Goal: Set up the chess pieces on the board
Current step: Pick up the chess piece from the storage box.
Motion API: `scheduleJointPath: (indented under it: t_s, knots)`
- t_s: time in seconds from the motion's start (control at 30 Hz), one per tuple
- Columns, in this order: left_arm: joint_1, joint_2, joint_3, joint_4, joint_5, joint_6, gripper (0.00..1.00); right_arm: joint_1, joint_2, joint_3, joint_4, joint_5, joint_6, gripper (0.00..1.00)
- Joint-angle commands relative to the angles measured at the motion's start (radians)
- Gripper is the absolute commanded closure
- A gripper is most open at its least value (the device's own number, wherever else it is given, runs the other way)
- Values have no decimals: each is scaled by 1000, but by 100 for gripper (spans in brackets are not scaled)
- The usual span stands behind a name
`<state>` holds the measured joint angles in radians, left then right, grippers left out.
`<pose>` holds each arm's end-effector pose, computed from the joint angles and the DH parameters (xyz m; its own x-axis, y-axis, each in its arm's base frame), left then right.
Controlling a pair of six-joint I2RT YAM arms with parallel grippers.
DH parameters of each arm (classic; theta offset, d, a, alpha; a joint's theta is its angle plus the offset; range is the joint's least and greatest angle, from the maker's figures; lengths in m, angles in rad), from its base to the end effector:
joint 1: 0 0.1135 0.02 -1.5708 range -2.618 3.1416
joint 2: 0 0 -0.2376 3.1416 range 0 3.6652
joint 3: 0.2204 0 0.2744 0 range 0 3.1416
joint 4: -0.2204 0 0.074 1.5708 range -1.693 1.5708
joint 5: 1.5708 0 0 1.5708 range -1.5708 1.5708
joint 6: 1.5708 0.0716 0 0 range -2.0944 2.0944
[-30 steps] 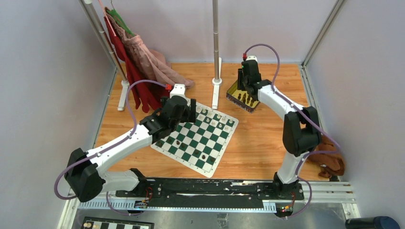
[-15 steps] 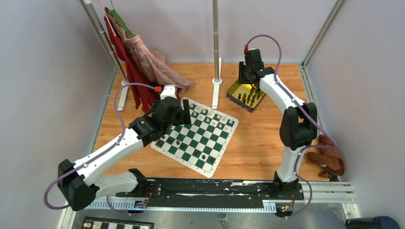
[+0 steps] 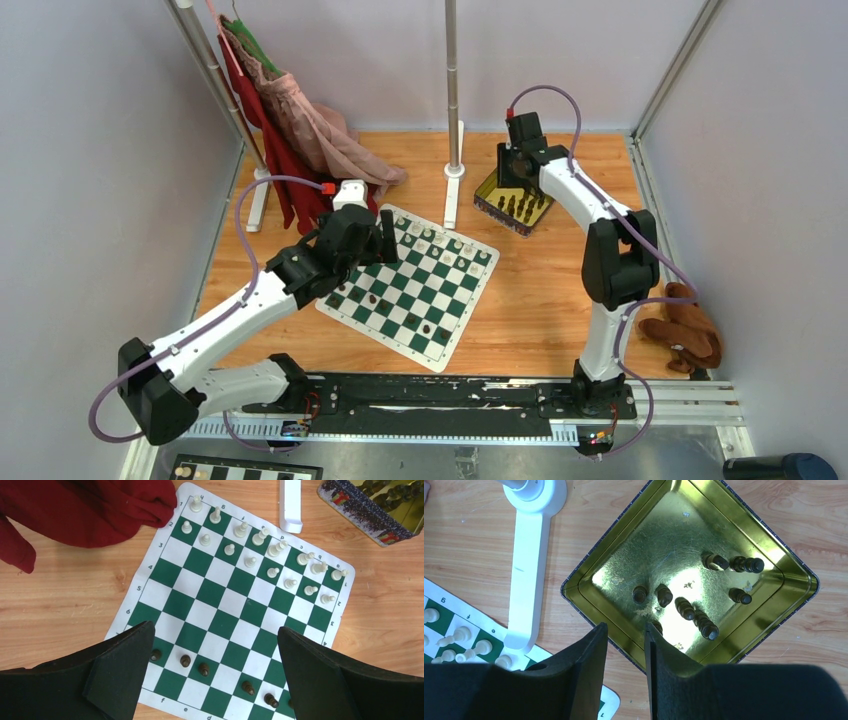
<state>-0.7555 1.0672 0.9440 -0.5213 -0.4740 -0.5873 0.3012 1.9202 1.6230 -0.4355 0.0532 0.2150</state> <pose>0.2324 -0.1740 0.2655 -0.5549 -0.1546 -0.8174 0.0444 0.9757 -0.2147 0.4625 0.1397 0.2184 -0.6792 0.0121 -0.7338 -0.1163 0.9855 0.1238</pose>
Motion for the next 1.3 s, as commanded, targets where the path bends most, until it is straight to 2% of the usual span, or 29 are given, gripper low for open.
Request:
scheduleJointPath:
  t_s: [0.0, 0.47, 1.27]
  knots:
    - [1, 18, -1, 27, 9, 3, 0, -14, 7, -21, -39, 41, -17, 63]
    - [1, 60, -7, 68, 36, 20, 0, -29, -27, -98, -71, 61, 9, 63]
    - [1, 70, -8, 75, 32, 65, 0, -49, 50, -76, -77, 31, 35, 64]
